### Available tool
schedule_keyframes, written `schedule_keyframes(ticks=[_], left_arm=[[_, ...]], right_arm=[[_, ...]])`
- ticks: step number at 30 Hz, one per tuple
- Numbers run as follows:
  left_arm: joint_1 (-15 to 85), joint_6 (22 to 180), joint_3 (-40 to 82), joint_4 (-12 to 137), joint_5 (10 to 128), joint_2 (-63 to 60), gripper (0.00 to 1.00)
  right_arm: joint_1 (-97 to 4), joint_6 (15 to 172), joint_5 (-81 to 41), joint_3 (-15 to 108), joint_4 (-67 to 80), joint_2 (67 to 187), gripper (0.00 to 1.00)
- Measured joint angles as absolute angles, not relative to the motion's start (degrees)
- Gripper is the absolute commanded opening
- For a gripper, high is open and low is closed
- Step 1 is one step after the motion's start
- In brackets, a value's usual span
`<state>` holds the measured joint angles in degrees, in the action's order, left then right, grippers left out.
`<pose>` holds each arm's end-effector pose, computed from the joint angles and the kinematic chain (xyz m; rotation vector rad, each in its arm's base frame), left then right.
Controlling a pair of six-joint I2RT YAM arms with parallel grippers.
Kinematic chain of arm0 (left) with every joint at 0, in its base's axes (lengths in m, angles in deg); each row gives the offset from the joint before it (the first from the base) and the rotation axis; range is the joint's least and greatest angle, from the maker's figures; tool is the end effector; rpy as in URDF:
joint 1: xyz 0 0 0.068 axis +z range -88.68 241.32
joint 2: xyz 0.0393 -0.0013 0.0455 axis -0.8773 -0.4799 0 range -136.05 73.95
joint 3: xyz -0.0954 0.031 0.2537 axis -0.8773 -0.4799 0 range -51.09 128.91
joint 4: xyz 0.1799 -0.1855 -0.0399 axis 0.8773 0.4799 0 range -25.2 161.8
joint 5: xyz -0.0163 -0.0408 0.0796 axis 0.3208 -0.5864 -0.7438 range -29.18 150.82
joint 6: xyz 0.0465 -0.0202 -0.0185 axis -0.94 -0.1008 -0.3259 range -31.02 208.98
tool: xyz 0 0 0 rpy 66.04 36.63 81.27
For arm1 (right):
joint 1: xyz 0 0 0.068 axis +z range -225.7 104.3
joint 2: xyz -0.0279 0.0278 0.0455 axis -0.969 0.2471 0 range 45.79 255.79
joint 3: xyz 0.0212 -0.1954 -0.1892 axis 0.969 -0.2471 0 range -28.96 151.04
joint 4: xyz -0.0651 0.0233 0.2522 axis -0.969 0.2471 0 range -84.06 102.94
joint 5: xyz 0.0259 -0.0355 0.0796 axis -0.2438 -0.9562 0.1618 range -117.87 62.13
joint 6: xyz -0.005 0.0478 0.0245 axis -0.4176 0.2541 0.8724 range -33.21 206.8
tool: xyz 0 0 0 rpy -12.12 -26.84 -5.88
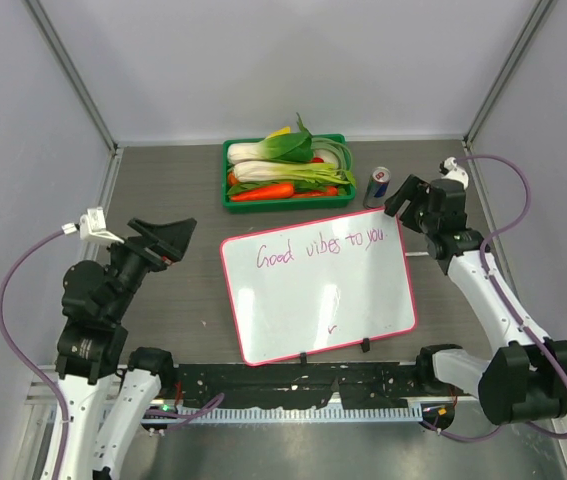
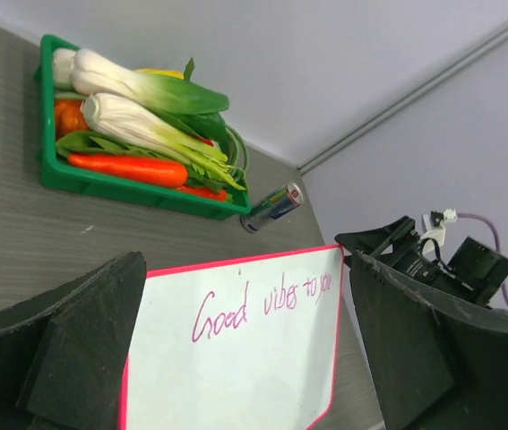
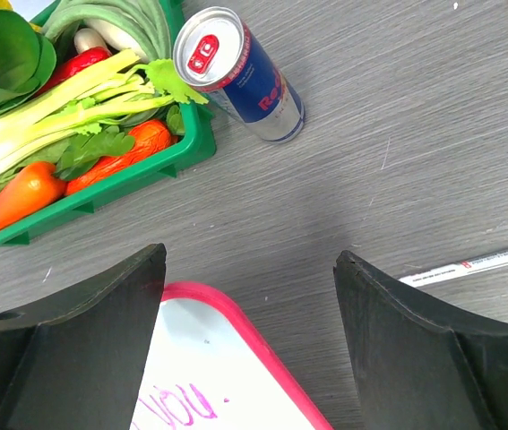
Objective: Write a sentence on the whiteboard
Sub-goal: Reset both arms
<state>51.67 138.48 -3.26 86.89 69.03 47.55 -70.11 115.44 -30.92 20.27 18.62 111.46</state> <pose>0.0967 -0.0217 0.3750 -0.4534 1.5958 -0.9107 0.2580 0.0234 0.2890 0.4505 2.0440 0.3086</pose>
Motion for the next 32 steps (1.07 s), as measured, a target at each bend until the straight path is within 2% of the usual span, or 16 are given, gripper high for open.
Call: schedule_keyframes(ticks=[7, 13, 20, 32], left_arm=[[51.6, 128.5, -4.2, 87.3, 68.3, 48.3, 1.00], [51.6, 121.5, -0.8, 95.0, 61.0, 42.4, 1.00], [51.6, 120.0, 0.1, 99.9, 54.8, 35.9, 1.00], [51.6, 119.5, -4.4, 96.7, 48.6, 33.3, 1.00]], right_arm=[[-69.7, 114.0, -31.5, 19.8, 20.9, 106.7, 0.81], [-69.7, 113.4, -31.9, 19.4, 21.8, 104.1, 0.81], [-69.7, 113.2, -32.4, 18.8, 23.1, 103.4, 0.81], [-69.7, 111.6, -38.2, 18.5, 23.6, 104.1, 0.82]])
